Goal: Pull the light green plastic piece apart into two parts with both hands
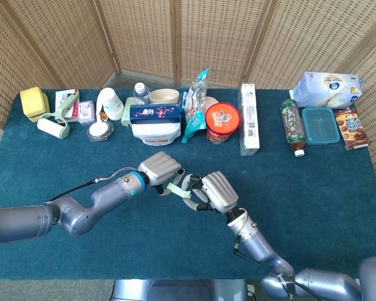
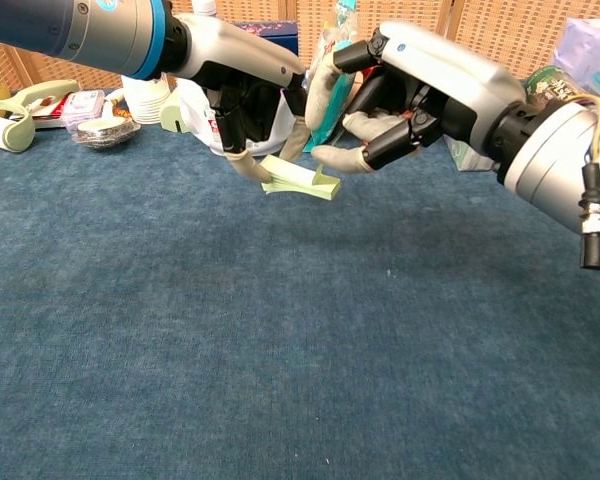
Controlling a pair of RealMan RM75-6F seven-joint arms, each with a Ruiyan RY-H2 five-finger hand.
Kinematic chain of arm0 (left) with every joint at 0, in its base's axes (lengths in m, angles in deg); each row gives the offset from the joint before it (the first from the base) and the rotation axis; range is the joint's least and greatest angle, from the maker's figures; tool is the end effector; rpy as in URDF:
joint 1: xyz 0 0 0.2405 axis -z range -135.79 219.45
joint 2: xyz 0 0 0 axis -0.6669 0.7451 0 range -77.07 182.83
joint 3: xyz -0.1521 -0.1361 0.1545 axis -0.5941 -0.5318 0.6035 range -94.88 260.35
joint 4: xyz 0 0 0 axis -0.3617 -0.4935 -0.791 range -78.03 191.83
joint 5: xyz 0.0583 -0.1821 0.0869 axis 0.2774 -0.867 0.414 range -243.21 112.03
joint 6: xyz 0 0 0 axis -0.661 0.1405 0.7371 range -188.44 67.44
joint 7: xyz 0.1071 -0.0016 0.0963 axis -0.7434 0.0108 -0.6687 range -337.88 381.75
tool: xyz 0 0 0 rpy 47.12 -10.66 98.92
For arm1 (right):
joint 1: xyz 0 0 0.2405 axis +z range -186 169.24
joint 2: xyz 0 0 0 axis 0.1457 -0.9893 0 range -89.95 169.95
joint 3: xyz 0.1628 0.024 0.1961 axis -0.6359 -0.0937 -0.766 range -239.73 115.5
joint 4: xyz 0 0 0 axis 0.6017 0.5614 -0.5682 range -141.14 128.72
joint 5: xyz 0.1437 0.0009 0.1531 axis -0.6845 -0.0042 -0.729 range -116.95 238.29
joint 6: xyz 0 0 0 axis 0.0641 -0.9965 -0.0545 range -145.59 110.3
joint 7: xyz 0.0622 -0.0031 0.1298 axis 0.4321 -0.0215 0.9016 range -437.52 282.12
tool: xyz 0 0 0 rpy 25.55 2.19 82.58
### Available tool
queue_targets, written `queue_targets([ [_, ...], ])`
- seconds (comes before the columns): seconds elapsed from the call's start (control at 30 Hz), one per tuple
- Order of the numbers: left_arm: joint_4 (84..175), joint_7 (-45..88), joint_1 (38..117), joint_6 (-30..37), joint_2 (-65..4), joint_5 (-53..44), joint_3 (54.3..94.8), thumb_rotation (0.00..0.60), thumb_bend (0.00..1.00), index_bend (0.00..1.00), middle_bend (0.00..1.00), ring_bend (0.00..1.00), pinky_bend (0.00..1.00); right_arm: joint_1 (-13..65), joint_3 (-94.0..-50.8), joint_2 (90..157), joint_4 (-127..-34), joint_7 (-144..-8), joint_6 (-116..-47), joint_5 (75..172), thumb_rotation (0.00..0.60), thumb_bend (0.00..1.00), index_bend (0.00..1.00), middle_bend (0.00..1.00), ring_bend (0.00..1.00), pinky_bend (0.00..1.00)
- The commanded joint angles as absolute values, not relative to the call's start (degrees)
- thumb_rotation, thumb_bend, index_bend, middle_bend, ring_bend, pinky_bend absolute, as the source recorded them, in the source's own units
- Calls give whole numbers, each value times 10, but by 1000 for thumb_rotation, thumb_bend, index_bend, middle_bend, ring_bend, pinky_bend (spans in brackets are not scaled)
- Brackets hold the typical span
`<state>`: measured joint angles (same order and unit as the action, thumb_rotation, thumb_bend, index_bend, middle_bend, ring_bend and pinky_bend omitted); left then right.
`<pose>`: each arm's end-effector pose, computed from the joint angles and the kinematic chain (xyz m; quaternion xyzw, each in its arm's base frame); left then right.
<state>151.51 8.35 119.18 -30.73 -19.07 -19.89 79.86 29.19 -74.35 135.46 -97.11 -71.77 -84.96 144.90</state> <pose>-0.0145 0.3749 0.0084 -0.8759 -0.3248 -0.2502 0.2542 -0.0787 -0.2945 -0.0153 0.6320 -0.4430 0.5920 0.2323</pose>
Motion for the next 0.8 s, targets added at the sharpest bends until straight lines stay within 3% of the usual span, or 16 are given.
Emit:
queue_targets([
  [0.03, 1515, 83, 1193, -308, -191, -198, 799, 600, 346, 599, 1000, 1000, 1000, 292, -743, 1355, -970, -719, -849, 1447, 600, 323, 533, 1000, 967, 841],
  [0.23, 1514, 84, 1196, -307, -192, -197, 800, 600, 345, 599, 1000, 1000, 1000, 291, -742, 1355, -968, -718, -850, 1445, 600, 327, 569, 1000, 968, 842],
  [0.8, 1522, 88, 1198, -305, -177, -192, 803, 600, 345, 598, 1000, 1000, 1000, 291, -737, 1347, -966, -720, -848, 1445, 600, 333, 498, 1000, 964, 833],
])
